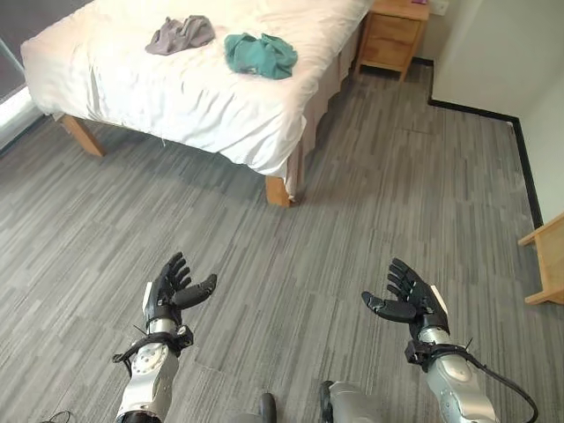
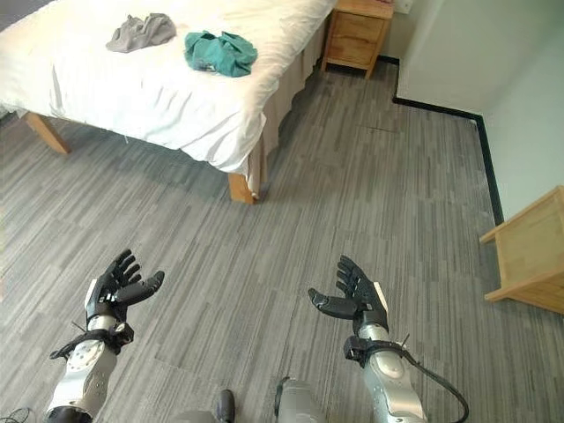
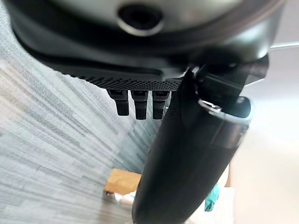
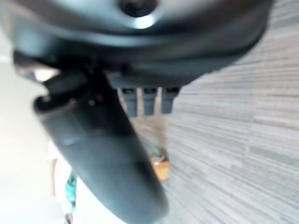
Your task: Pick up bed clothes into laundry basket.
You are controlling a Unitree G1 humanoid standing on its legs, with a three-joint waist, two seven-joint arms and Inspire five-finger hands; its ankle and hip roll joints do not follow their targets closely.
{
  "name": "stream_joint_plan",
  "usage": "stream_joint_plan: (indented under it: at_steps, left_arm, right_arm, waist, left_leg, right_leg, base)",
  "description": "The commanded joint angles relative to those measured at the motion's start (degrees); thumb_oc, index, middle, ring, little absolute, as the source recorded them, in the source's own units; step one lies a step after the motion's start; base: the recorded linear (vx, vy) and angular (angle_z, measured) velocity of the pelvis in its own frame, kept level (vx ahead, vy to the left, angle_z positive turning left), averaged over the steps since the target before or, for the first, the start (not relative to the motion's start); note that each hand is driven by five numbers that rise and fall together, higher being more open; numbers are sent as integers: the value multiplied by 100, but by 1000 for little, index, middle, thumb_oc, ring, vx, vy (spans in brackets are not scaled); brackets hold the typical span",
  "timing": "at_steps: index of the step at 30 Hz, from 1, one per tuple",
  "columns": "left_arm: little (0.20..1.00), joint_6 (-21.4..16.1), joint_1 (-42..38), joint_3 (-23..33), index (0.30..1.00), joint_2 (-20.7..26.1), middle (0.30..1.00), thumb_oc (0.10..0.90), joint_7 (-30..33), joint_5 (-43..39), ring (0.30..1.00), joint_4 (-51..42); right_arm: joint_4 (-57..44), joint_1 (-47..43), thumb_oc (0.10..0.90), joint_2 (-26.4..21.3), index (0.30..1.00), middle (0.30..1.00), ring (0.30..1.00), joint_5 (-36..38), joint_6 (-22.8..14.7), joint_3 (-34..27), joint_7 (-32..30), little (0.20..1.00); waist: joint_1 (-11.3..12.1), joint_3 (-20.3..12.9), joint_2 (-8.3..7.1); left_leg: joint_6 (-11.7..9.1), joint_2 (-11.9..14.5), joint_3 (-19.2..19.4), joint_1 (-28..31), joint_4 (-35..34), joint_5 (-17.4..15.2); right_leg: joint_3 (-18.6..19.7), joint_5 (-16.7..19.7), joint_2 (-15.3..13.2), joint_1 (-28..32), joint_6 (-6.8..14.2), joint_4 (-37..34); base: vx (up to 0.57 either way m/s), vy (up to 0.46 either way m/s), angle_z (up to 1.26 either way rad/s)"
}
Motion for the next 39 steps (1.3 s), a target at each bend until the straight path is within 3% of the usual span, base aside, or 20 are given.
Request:
stream_joint_plan:
  at_steps: [1, 2, 7, 10, 11, 12, 14, 16, 17, 18, 22, 23, 25, 29, 31, 32, 34, 36, 38, 39]
  left_arm:
    - [900, -676, -438, 244, 900, 471, 900, 800, 0, -102, 900, -797]
    - [900, -671, -425, 243, 900, 466, 900, 800, 1, -101, 900, -807]
    - [900, -795, -519, 230, 900, 346, 900, 800, -167, -141, 900, -1023]
    - [900, -788, -455, 206, 900, 287, 900, 800, -265, -106, 900, -1219]
    - [900, -780, -381, 196, 900, 272, 900, 800, -346, -117, 900, -1299]
    - [900, -807, -230, 210, 900, 189, 900, 800, -531, -252, 900, -1281]
    - [900, -785, -240, 207, 900, 117, 900, 800, -482, -417, 900, -1268]
    - [900, -819, -272, 241, 900, 110, 900, 800, -453, -547, 900, -1368]
    - [900, -823, -329, 231, 900, 194, 900, 800, -464, -533, 900, -1416]
    - [900, -824, -383, 236, 900, 183, 900, 800, -459, -598, 900, -1447]
    - [900, -878, -384, 318, 900, 128, 900, 800, -518, -845, 900, -1409]
    - [900, -949, -370, 310, 900, 138, 900, 800, -519, -861, 900, -1399]
    - [900, -998, -346, 352, 900, 100, 900, 800, -547, -959, 900, -1367]
    - [900, -1068, -368, 519, 900, 30, 900, 800, -452, -945, 900, -1361]
    - [900, -1075, -277, 557, 900, 69, 900, 800, -472, -854, 900, -1466]
    - [900, -1045, -483, 469, 900, 157, 900, 800, -479, -827, 900, -1398]
    - [900, -1070, -713, 351, 900, 255, 900, 800, -443, -823, 900, -1414]
    - [900, -1072, -877, 245, 900, 390, 900, 800, -464, -748, 900, -1423]
    - [900, -1061, -918, 219, 900, 453, 900, 800, -477, -751, 900, -1419]
    - [900, -1072, -1032, 195, 900, 478, 900, 800, -515, -754, 900, -1404]
  right_arm:
    - [-560, -246, 800, 143, 900, 900, 900, 127, -593, -308, 46, 900]
    - [-566, -234, 800, 140, 900, 900, 900, 128, -591, -308, 49, 900]
    - [-567, 194, 800, 132, 900, 900, 900, 217, -657, -468, 207, 900]
    - [-680, 297, 800, 99, 900, 900, 900, 169, -603, -503, 268, 900]
    - [-820, 397, 800, 98, 900, 900, 900, 221, -602, -527, 333, 900]
    - [-738, 402, 800, 82, 900, 900, 900, 252, -663, -550, 361, 900]
    - [-763, 322, 800, 9, 900, 900, 900, 472, -699, -550, 290, 900]
    - [-842, 254, 800, 31, 900, 900, 900, 732, -795, -505, 303, 900]
    - [-802, 154, 800, -11, 900, 900, 900, 757, -782, -385, 240, 900]
    - [-780, 70, 800, -67, 900, 900, 900, 741, -772, -372, 194, 900]
    - [-888, 34, 800, -87, 900, 900, 900, 806, -754, -373, 273, 900]
    - [-942, 21, 800, -102, 900, 900, 900, 765, -772, -339, 305, 900]
    - [-931, 25, 800, -106, 900, 900, 900, 639, -763, -264, 306, 900]
    - [-910, 23, 800, -115, 900, 900, 900, 268, -671, -295, 313, 900]
    - [-1027, 49, 800, -94, 900, 900, 900, 143, -619, -350, 381, 900]
    - [-1122, 114, 800, -2, 900, 900, 900, 177, -630, -395, 436, 900]
    - [-1209, 10, 800, -29, 900, 900, 900, 67, -644, -403, 361, 900]
    - [-1349, -125, 800, -91, 900, 900, 900, -26, -648, -427, 342, 900]
    - [-1448, -130, 800, -106, 900, 900, 900, -8, -615, -444, 392, 900]
    - [-1598, -215, 800, -205, 900, 900, 900, 103, -624, -485, 490, 900]
  waist:
    - [-194, -397, -18]
    - [-211, -396, 1]
    - [-758, -611, -62]
    - [-889, -677, -9]
    - [-939, -768, 23]
    - [-976, -917, 95]
    - [-911, -928, 0]
    - [-829, -816, -50]
    - [-565, -568, -222]
    - [-445, -472, -257]
    - [-157, -462, -329]
    - [-20, -504, -249]
    - [138, -547, -191]
    - [313, -740, -128]
    - [344, -880, -201]
    - [315, -977, -318]
    - [211, -822, -328]
    - [51, -690, -169]
    - [-31, -692, -156]
    - [-179, -685, -108]
  left_leg:
    - [-343, 272, -352, 306, 158, -511]
    - [-351, 295, -371, 343, 135, -531]
    - [-723, 371, -915, 1337, -193, -740]
    - [-848, 488, -1096, 1582, -64, -730]
    - [-991, 565, -1140, 1521, 227, -490]
    - [-1425, 740, -1034, 1315, 1060, 466]
    - [-1750, 756, -741, 426, 2950, 1484]
    - [-1660, 859, -579, 3, 3784, 1629]
    - [-1318, 895, -272, -744, 4749, 1437]
    - [-1200, 1016, -188, -1120, 4759, 1289]
    - [-1150, 1267, 203, -1806, 3709, 1068]
    - [-1180, 1453, 511, -1971, 2294, 1148]
    - [-1193, 1309, 444, -1967, 1093, 1301]
    - [-1383, 1266, 328, -1945, 133, 1736]
    - [-1239, 1185, 291, -1914, 539, 1375]
    - [-923, 901, 338, -1678, 722, 974]
    - [-709, 715, 373, -1362, 711, 681]
    - [-595, 737, 319, -1125, 667, 531]
    - [-579, 690, 264, -1017, 613, 487]
    - [-596, 650, 161, -672, 330, 422]
  right_leg:
    - [176, 194, 338, 119, 259, -1086]
    - [148, 152, 348, 147, 252, -1073]
    - [-339, 660, 631, -316, 329, -3940]
    - [-475, 855, 607, -370, 358, -4017]
    - [-448, 858, 631, -231, 269, -3969]
    - [-450, 910, 806, 85, 32, -3859]
    - [-454, 668, 817, 701, -252, -3889]
    - [-417, 449, 899, 1020, -449, -3921]
    - [-179, 187, 930, 1544, -651, -3982]
    - [-128, 123, 914, 1779, -663, -4049]
    - [38, -73, 865, 2301, -635, -4212]
    - [143, -326, 899, 2681, -570, -4232]
    - [321, -593, 910, 2966, -510, -4173]
    - [581, -939, 792, 3613, -373, -4123]
    - [675, -1020, 545, 3743, -246, -3943]
    - [650, -187, 161, 3299, 161, -2635]
    - [790, 872, 118, 2581, 346, -1398]
    - [844, 973, 301, 2009, 353, -733]
    - [877, 743, 324, 1878, 311, -847]
    - [793, 273, 367, 1361, 138, -1532]
  base:
    - [295, 30, 17]
    - [476, 10, 43]
    - [551, -64, 53]
    - [473, -99, 76]
    - [747, -236, 76]
    - [787, -263, 66]
    - [703, -296, 71]
    - [421, -267, 46]
    - [418, -279, 0]
    - [596, -321, -30]
    - [489, -15, -64]
    - [562, 141, -47]
    - [577, 183, -26]
    - [643, 166, -94]
    - [669, 260, -98]
    - [743, 379, -60]
    - [425, 279, -34]
    - [285, 232, 8]
    - [338, 175, 43]
    - [349, 88, 57]
